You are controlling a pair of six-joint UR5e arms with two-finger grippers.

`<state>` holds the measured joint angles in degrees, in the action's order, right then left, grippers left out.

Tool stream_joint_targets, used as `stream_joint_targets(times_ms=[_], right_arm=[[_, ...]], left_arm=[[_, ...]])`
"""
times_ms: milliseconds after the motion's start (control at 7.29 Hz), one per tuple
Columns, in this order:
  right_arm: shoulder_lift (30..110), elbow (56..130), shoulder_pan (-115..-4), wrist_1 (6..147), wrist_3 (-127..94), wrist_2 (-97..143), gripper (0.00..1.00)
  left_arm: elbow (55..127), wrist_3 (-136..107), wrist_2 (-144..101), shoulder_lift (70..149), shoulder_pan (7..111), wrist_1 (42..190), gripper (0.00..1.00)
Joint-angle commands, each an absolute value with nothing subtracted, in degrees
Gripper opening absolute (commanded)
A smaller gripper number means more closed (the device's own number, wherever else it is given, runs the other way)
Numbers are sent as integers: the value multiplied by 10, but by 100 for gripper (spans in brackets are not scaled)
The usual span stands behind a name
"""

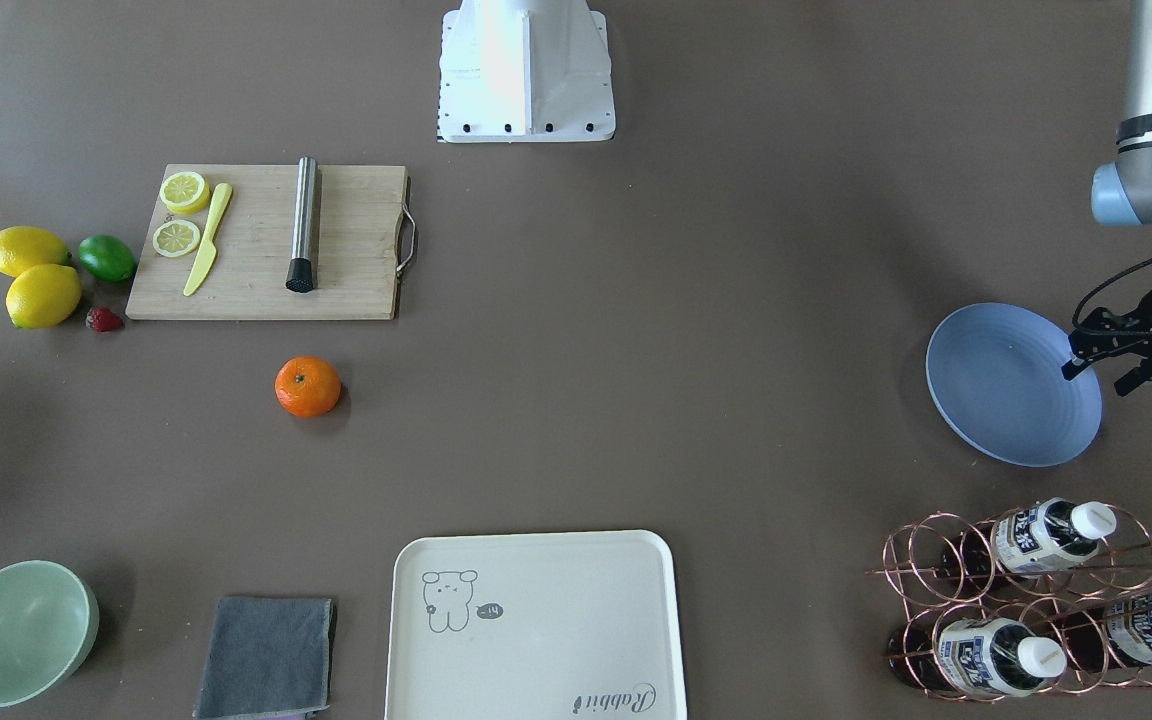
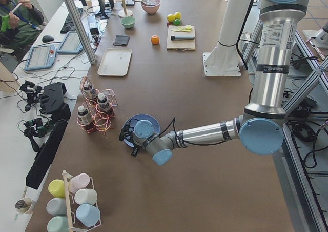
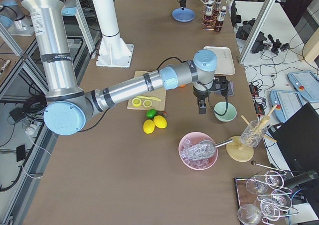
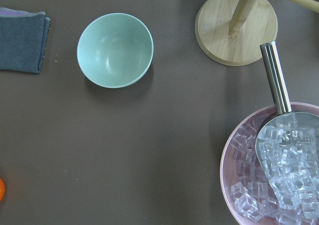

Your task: Pick orange to plate

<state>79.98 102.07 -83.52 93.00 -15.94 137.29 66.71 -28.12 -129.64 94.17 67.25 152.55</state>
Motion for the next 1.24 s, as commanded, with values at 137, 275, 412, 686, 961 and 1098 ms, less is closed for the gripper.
stream_joint_targets(times_ms=[137, 275, 412, 686, 961, 1098], right_arm=[[800, 1022, -834, 931, -160, 1373, 100], [800, 1024, -834, 931, -161, 1373, 100], [800, 1026, -834, 931, -165, 1373, 100], [798, 1027, -833, 930, -173, 1374, 100], [797, 1027, -834, 931, -174, 1374, 100], [797, 1027, -834, 931, -175, 1374, 100]], left_arm=[[665, -281, -1296, 943, 671, 1528, 40], [664, -280, -1294, 945, 671, 1528, 7], [665, -280, -1292, 949, 671, 1527, 0], [664, -321, -1293, 968, 671, 1521, 0], [669, -339, -1329, 986, 675, 1493, 0], [674, -339, -1378, 1000, 694, 1473, 0]])
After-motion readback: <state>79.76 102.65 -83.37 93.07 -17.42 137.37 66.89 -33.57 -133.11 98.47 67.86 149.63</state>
